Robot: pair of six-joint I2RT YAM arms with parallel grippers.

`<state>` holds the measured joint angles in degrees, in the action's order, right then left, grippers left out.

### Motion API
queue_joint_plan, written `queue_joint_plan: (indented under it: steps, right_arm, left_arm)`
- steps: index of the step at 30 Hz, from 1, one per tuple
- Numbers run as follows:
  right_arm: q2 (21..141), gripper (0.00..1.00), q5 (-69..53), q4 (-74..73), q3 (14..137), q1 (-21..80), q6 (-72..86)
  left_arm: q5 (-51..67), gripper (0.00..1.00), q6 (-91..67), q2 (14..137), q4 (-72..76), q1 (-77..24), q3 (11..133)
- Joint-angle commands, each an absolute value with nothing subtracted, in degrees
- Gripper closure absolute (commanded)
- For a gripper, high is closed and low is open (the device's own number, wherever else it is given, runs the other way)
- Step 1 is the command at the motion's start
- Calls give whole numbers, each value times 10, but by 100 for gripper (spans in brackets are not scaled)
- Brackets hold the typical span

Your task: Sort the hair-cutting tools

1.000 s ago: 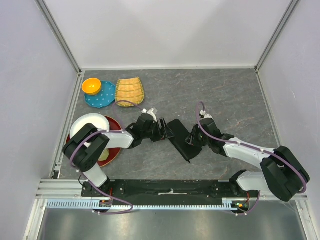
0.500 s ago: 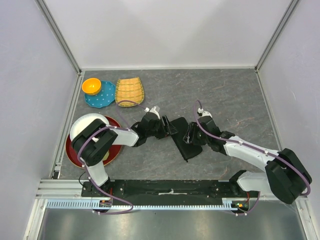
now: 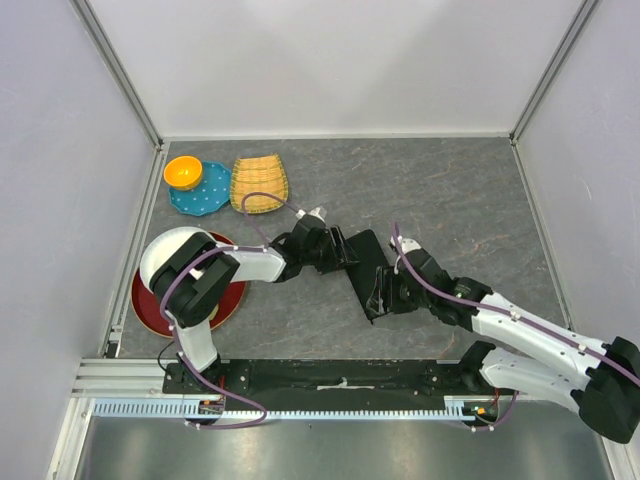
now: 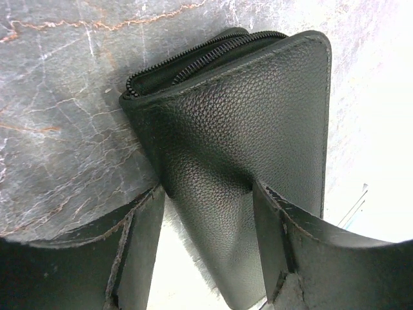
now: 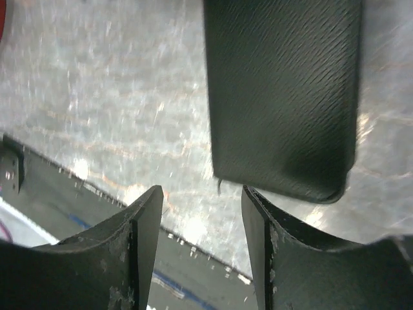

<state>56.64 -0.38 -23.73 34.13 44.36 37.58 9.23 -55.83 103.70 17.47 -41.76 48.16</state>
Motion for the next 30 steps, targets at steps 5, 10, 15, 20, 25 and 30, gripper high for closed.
queue_joint_plan:
  steps: [5,10,15,20,25,30]
  right_arm:
    - [559,44,-28,-237,292,509,474]
    - [596,47,-23,-188,271,521,503]
    - [644,58,-14,-141,262,526,512]
    - [668,60,16,-120,266,529,516]
    - [684,60,53,-111,261,530,527]
    - [660,68,78,-56,222,533,568]
  left_arm:
    - [68,36,-548,1068,78,-430,507]
    - [65,36,-548,1069,70,-431,508]
    - [61,36,-551,1066,70,-432,505]
    - [61,35,-553,1068,70,-432,504]
    - [62,35,-555,1070,70,-433,504]
    - [62,35,-557,1072,71,-434,504]
